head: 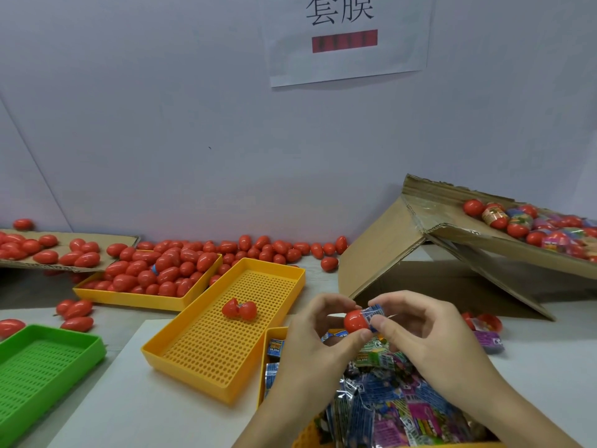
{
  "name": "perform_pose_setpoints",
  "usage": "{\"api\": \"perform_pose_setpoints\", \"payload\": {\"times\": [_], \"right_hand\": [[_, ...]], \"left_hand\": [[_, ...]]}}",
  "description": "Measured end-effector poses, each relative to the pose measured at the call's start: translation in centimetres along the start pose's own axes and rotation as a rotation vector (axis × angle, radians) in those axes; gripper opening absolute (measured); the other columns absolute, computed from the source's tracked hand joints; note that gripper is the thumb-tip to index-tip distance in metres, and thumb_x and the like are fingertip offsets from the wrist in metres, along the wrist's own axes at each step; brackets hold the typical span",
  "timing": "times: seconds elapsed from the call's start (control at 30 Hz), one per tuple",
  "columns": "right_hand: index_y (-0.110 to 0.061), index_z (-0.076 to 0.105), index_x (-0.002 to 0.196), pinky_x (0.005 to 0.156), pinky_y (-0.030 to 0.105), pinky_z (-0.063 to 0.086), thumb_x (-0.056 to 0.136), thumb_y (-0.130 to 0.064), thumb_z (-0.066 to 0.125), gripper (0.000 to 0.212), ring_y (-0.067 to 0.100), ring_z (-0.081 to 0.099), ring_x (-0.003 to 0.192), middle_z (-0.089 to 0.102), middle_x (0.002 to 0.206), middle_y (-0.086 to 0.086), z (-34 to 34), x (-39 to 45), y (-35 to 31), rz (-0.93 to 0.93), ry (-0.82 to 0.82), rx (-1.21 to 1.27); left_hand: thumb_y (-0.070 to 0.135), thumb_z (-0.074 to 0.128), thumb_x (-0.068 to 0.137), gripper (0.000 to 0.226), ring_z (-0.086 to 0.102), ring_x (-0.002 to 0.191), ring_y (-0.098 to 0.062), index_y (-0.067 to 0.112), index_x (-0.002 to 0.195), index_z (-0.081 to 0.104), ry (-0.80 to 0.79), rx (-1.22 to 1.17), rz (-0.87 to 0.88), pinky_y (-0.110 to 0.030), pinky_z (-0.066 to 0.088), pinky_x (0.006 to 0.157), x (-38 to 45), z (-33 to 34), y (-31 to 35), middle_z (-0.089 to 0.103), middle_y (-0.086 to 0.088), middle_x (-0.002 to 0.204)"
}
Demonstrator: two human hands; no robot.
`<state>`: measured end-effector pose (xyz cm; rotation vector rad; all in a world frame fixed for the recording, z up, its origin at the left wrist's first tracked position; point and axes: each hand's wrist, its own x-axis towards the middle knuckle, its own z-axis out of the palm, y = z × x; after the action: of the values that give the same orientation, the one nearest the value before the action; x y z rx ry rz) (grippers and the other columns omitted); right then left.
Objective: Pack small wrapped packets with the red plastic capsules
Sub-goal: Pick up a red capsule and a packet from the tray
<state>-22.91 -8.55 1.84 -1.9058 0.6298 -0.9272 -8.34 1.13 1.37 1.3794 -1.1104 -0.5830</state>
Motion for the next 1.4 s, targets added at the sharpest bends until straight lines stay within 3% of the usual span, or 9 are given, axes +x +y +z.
{"api": "perform_pose_setpoints", "payload": {"times": [0.13, 0.3, 0.57, 0.7, 0.87, 1.17, 1.4], "right_hand": [[-0.036, 0.073, 0.096, 0.077, 0.028, 0.057, 0.073, -0.052, 0.065, 0.029, 0.003, 0.068, 0.09, 0.074, 0.093, -0.015, 0.1, 0.0, 0.0, -0.011, 0.013, -0.038], [-0.039, 0.072, 0.095, 0.079, 0.026, 0.055, 0.073, -0.055, 0.063, 0.029, 0.001, 0.066, 0.091, 0.072, 0.092, -0.018, 0.1, -0.1, 0.1, -0.033, 0.017, -0.11], [-0.046, 0.069, 0.095, 0.073, 0.03, 0.058, 0.07, -0.061, 0.06, 0.031, 0.0, 0.064, 0.093, 0.069, 0.095, -0.025, 0.2, -0.2, 0.1, -0.058, 0.001, -0.199], [-0.045, 0.068, 0.098, 0.073, 0.027, 0.057, 0.073, -0.058, 0.06, 0.029, -0.001, 0.064, 0.095, 0.069, 0.095, -0.026, 0.1, -0.1, 0.2, -0.075, -0.001, -0.191], [-0.044, 0.068, 0.101, 0.07, 0.027, 0.057, 0.072, -0.062, 0.059, 0.036, 0.003, 0.064, 0.095, 0.068, 0.098, -0.024, 0.2, -0.1, -0.1, -0.123, 0.019, -0.171], [-0.046, 0.068, 0.103, 0.064, 0.023, 0.055, 0.076, -0.053, 0.065, 0.027, 0.003, 0.063, 0.097, 0.067, 0.1, -0.023, 0.6, -0.3, -0.4, -0.183, 0.034, -0.147], [-0.049, 0.054, 0.107, 0.061, 0.019, 0.052, 0.073, -0.034, 0.085, 0.049, 0.005, 0.061, 0.097, 0.059, 0.107, -0.025, 1.0, -0.4, 0.2, -0.234, 0.113, -0.257]], "left_hand": [[0.016, 0.082, 0.08, 0.03, 0.068, 0.097, -0.011, 0.024, 0.104, 0.065, 0.007, 0.018, -0.01, -0.042, 0.059, 0.085, -0.1, 0.0, 0.2, 0.07, 0.012, 0.101], [0.016, 0.081, 0.08, 0.03, 0.067, 0.097, -0.01, 0.024, 0.103, 0.065, 0.01, 0.031, -0.01, -0.042, 0.059, 0.084, -0.1, 0.0, 0.3, 0.069, 0.014, 0.1], [0.014, 0.08, 0.083, 0.027, 0.066, 0.098, -0.011, 0.025, 0.103, 0.065, -0.004, 0.095, 0.054, -0.035, 0.06, 0.081, -0.1, 0.2, 0.2, 0.068, 0.013, 0.098], [0.017, 0.078, 0.084, 0.024, 0.067, 0.1, -0.007, 0.028, 0.103, 0.068, -0.018, 0.038, 0.064, -0.024, 0.058, 0.082, -0.1, 0.1, 0.2, 0.069, 0.015, 0.099], [0.017, 0.071, 0.09, 0.016, 0.07, 0.103, -0.018, 0.024, 0.106, 0.071, -0.029, -0.079, 0.049, -0.035, 0.06, 0.086, -0.1, 0.0, 0.2, 0.073, 0.004, 0.103], [0.026, 0.075, 0.083, 0.014, 0.071, 0.103, -0.024, 0.025, 0.097, 0.075, -0.036, -0.291, -0.02, -0.037, 0.06, 0.085, 0.0, -0.1, 0.0, 0.073, -0.003, 0.102], [0.032, 0.076, 0.077, 0.023, 0.072, 0.095, -0.024, 0.017, 0.094, 0.074, 0.014, -0.414, -0.11, -0.032, 0.06, 0.076, 0.3, -0.1, -0.2, 0.074, -0.01, 0.098]]}}
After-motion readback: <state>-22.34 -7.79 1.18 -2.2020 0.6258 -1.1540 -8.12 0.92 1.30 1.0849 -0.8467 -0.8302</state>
